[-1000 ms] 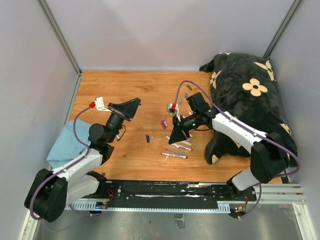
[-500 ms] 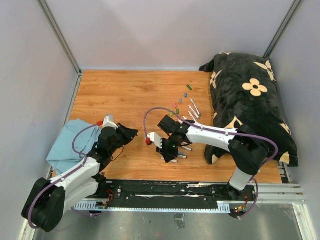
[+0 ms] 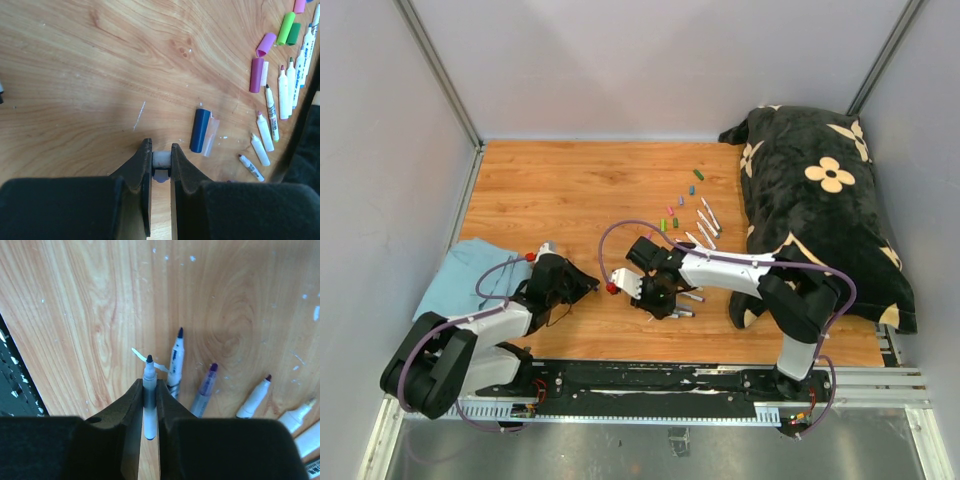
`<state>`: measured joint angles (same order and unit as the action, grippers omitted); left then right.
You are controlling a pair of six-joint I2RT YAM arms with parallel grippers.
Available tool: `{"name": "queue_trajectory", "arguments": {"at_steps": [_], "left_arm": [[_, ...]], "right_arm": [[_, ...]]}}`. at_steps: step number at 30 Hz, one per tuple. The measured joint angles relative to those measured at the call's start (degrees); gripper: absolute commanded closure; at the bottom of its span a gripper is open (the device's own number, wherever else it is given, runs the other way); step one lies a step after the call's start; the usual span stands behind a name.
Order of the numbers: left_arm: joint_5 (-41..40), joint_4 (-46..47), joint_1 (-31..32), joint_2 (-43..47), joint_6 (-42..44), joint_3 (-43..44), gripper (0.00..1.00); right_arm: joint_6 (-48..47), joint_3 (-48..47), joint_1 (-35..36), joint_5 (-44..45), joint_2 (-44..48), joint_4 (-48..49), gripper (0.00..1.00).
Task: Open the pen caps
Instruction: Place the pen cap at the center of the board.
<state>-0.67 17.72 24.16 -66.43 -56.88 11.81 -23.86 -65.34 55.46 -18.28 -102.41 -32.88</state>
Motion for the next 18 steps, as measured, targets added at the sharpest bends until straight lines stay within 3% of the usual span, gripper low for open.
{"name": "queue_trajectory", "arguments": {"at_steps": [5, 18], "left_arm": [[0.5, 1.6, 0.0, -2.1, -0.4, 0.7, 0.83], [0.5, 1.8, 0.0, -2.1, -1.1, 0.6, 0.66]], "right_arm": [[0.0, 0.0, 2.3, 0.6, -0.6, -0.1, 0.81], [0.2, -0.7, 2.8, 1.9, -1.2, -0.2, 0.75]]}}
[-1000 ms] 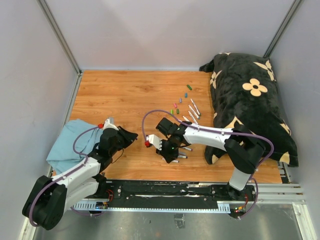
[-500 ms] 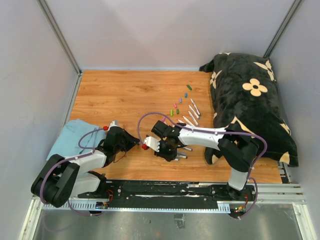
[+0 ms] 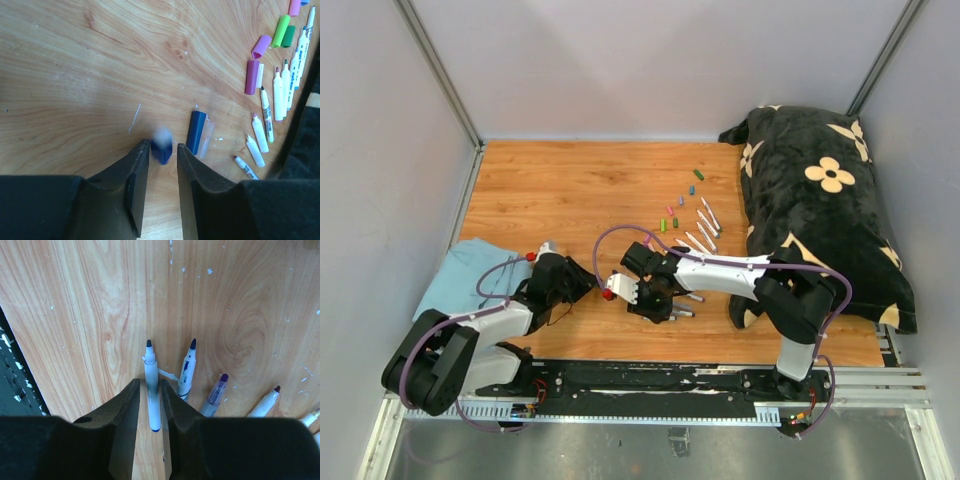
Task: Open the pen caps
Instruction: Place the pen cap at the center of the board.
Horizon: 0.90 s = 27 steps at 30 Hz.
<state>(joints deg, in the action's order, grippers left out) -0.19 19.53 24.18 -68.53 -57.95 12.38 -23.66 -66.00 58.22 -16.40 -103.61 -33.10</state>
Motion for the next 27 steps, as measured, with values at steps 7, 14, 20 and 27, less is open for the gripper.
{"name": "queue_trajectory", "arguments": {"at_steps": [7, 14, 20, 27], "left_arm": [[0.0, -0.6, 0.0, 2.4, -0.2, -0.7, 0.60], [-0.4, -3.6, 0.0, 6.7, 0.4, -0.7, 0.59], [-3.1, -8.7, 0.0, 13.9, 6.4, -0.3, 0.44], [-11.2, -14.9, 0.0, 20.5, 16.7, 2.5, 0.26]], "right_arm": [[0.1, -0.1, 0.0, 0.2, 0.0, -0.3, 0.74], [0.0, -0.2, 0.0, 0.2, 0.7, -0.8, 0.69], [0.0, -0.2, 0.0, 0.1, 3.3, -1.1, 0.66], [-0.2, -0.2, 0.0, -0.3, 5.4, -1.3, 0.62]]}}
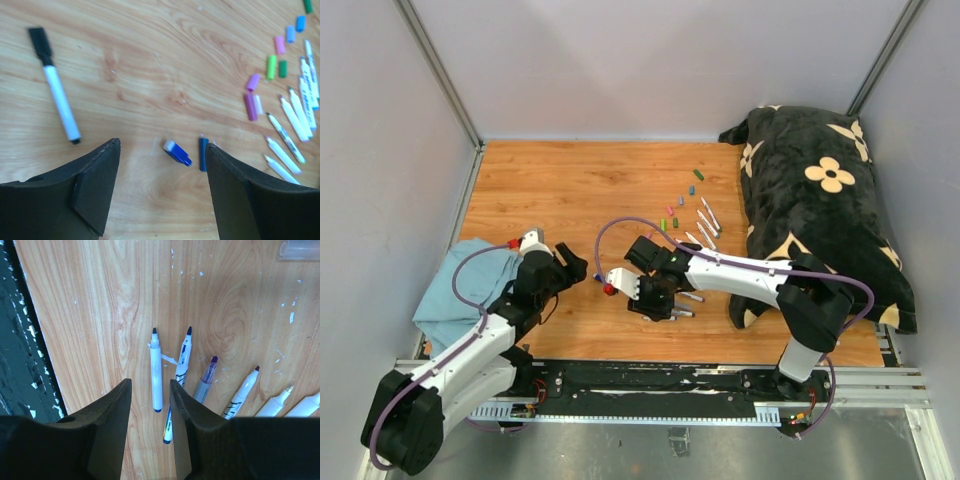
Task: Open the pen caps
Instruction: Place the pen cap at the center of the board, then pick up the pen from the center of the board.
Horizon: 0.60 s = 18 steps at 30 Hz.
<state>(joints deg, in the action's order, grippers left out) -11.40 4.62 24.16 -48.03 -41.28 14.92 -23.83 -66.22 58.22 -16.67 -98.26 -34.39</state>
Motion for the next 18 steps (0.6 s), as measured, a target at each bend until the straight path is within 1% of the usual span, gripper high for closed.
{"name": "queue_trajectory", "arguments": {"at_steps": [2, 4, 7, 12, 18], "left_arm": [[-3.3, -2.0, 0.0, -0.2, 1.9, 1.5, 0.22], [-7.3, -4.3, 0.0, -1.9, 3.8, 3.8, 0.22], [-10.0, -5.6, -0.2, -5.7, 5.4, 6.4, 0.21], [-11.7, -7.1, -0.5, -12.9, 6.6, 8.6, 0.21], [-11.8, -7.6, -2.4, -17.4, 7.0, 8.7, 0.19]], "right_arm": [[-0.3, 0.0, 0.0, -0.3, 0.6, -0.2, 0.62], [-0.7, 0.0, 0.0, -1.1, 1.7, -0.4, 0.62], [-1.9, 0.0, -0.5, -2.7, 4.0, -0.8, 0.62], [-3.7, 0.0, -3.5, -6.5, 9.5, -1.5, 0.61], [-4.4, 0.0, -9.1, -10.4, 13.7, -1.5, 0.61]]}}
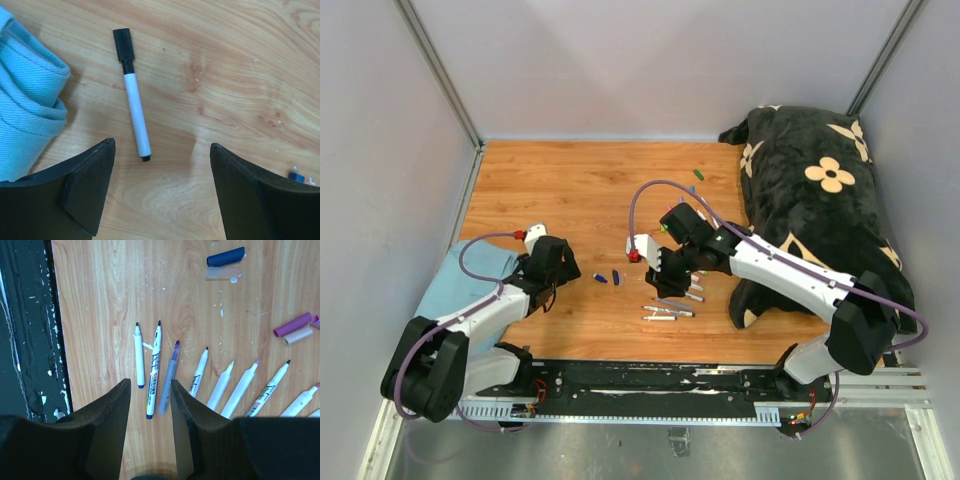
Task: Open the pen caps
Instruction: Pick up the pen from the center of the board.
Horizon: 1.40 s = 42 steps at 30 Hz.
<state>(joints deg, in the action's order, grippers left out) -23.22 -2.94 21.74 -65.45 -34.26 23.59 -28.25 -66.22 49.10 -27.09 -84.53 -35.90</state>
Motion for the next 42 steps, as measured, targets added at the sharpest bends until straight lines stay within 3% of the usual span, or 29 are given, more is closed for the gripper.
{"name": "queue_trajectory", "arguments": {"at_steps": [2, 12, 26, 42], "left_arm": [[0.0, 0.0, -0.9, -0.9, 0.0, 0.0, 0.14], [0.2, -0.4, -3.0, -3.9, -0.5, 1.0, 0.08], [-3.3, -3.4, -3.4, -11.1, -2.9, 6.6, 0.10], [-4.8, -3.6, -3.6, -11.9, -3.5, 7.0, 0.18]], "right_arm": [[-0.1, 0.0, -0.9, -0.7, 0.1, 0.0, 0.61], [-0.4, 0.0, -1.0, -2.1, 0.1, -0.1, 0.61], [-0.6, 0.0, -1.0, -2.4, 0.1, -0.2, 0.61], [-0.6, 0.1, -1.2, -2.5, 0.1, -0.2, 0.61]]}}
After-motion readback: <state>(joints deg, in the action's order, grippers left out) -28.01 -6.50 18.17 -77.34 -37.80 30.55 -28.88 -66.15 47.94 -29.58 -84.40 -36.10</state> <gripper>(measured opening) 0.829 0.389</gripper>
